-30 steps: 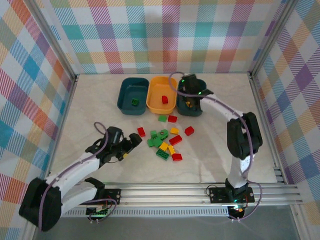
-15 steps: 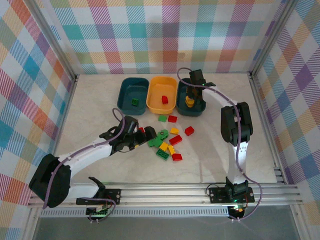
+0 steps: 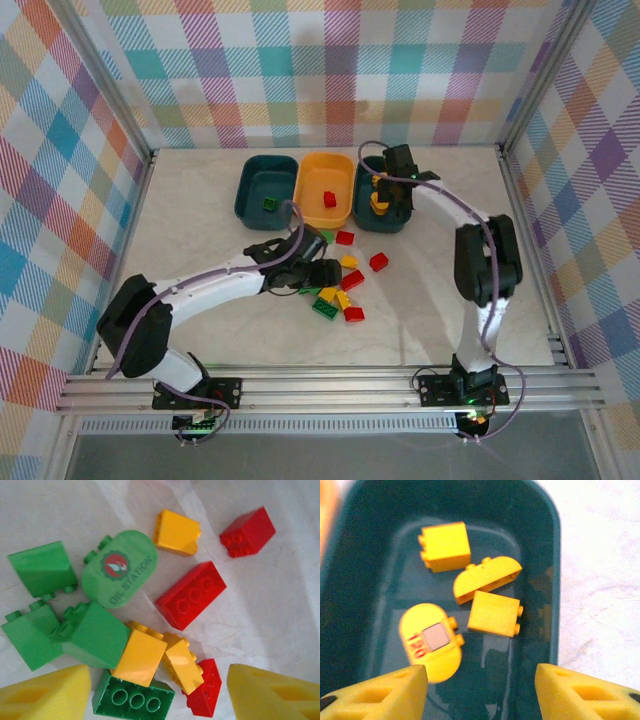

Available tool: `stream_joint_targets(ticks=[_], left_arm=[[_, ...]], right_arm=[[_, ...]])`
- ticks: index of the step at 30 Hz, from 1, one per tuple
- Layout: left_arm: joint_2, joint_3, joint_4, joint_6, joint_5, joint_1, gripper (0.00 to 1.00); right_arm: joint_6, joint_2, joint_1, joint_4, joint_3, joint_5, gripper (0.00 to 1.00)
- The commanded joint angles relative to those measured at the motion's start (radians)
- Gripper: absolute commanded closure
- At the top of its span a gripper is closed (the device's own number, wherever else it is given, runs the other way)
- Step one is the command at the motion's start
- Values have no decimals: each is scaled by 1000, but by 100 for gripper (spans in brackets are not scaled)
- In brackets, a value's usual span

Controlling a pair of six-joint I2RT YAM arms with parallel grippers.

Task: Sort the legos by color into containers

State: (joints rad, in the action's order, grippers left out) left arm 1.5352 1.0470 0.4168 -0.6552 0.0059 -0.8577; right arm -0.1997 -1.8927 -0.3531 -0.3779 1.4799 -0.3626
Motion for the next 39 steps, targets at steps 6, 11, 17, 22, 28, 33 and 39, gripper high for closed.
stream_joint_targets(ticks=[6, 11, 17, 22, 28, 33, 39], left_arm=[[146, 146, 141, 141, -127, -131, 45], [187, 156, 174, 154, -176, -149, 49], [199, 146, 184, 181, -174, -148, 47], [215, 114, 167, 180, -207, -145, 46], [241, 111, 148, 189, -190, -133, 46], [253, 107, 136, 193, -172, -112, 46], [275, 115, 123, 224, -178, -87, 49]], right_arm=[[-188, 436, -82, 139, -402, 34, 41], [-216, 571, -102, 150, -588, 37, 41], [-240, 606, -104, 216, -701, 48, 41], [-251, 583, -104, 233, -716, 61, 41], [-248, 589, -106, 241, -721, 58, 41], [-247, 586, -106, 248, -725, 57, 40], [-245, 574, -107, 253, -722, 61, 40]])
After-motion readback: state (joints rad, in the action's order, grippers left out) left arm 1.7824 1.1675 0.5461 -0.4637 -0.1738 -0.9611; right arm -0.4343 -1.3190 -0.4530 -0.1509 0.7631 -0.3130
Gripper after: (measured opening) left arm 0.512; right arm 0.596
